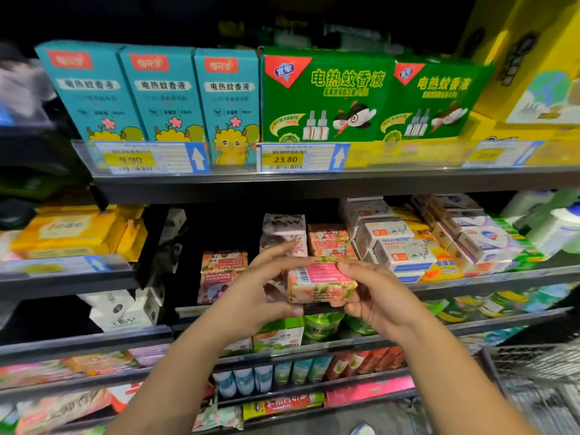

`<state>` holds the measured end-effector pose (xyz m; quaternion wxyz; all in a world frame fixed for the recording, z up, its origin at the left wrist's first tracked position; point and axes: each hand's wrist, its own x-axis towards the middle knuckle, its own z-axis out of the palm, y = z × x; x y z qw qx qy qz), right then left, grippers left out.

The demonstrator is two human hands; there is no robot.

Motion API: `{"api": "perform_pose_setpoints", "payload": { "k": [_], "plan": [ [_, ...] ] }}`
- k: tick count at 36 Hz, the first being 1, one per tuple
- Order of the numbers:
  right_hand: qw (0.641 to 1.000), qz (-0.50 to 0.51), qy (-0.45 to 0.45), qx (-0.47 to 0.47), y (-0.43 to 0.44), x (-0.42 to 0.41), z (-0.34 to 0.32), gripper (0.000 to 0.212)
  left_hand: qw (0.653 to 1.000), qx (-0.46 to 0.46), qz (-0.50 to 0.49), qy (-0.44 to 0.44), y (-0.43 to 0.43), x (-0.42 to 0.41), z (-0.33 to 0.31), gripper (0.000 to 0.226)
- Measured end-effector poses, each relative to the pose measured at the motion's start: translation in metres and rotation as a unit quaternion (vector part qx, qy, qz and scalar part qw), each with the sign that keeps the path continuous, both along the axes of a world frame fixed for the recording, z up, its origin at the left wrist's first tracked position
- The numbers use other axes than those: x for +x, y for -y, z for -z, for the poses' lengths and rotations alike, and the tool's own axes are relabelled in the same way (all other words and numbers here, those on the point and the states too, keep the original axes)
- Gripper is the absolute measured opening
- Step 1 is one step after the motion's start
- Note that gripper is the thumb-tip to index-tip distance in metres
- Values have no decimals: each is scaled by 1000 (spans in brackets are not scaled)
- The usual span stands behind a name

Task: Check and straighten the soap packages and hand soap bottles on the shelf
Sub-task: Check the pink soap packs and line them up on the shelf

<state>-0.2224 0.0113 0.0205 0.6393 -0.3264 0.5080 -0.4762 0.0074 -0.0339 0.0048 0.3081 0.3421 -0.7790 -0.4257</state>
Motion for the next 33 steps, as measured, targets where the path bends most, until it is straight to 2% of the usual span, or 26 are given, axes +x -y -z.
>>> {"api": "perform_pose_setpoints", "payload": {
  "k": [5, 10, 12, 15, 18, 20, 23, 25, 27, 29, 31, 33],
  "plan": [
    [999, -20, -25, 23, -4, 9, 0, 45, 997, -31, -60, -35, -3, -4, 3, 56],
    [992, -56, -117, 4, -9, 10, 6, 59, 972, 108, -118, -169, -13, -15, 6, 33],
    [990, -69, -117, -27, -11, 9, 6, 48, 958, 141, -140, -207, -15, -18, 8, 28],
    [993, -58, -73, -76, -13, 8, 3, 43, 951, 165, -141, -219, -18, -21, 11, 29],
    [986, -69, -109, -102, -15, 12, 3, 46, 948, 174, -148, -220, -19, -20, 14, 28],
    [989, -49, -101, -98, -14, 15, 7, 46, 942, 182, -159, -233, -20, -18, 15, 28],
    [993, -18, -72, -89, -14, 19, 11, 34, 935, 205, -160, -240, -20, -15, 13, 33],
    [996, 12, -51, -76, -13, 19, 11, 25, 933, 236, -123, -245, -19, -11, 12, 43],
    [998, 29, -23, -59, -12, 17, 11, 22, 949, 223, -70, -212, -16, -2, 12, 69],
    [998, 40, -3, -39, -11, 15, 8, 29, 974, 179, -29, -137, -15, 5, 11, 95],
    [999, 47, 13, -20, -11, 14, 6, 30, 994, 95, -27, -45, -14, 8, 9, 99],
    [998, 48, 30, -4, -12, 16, 4, 26, 999, 4, -43, -1, -13, 7, 8, 86]
  ]
}}
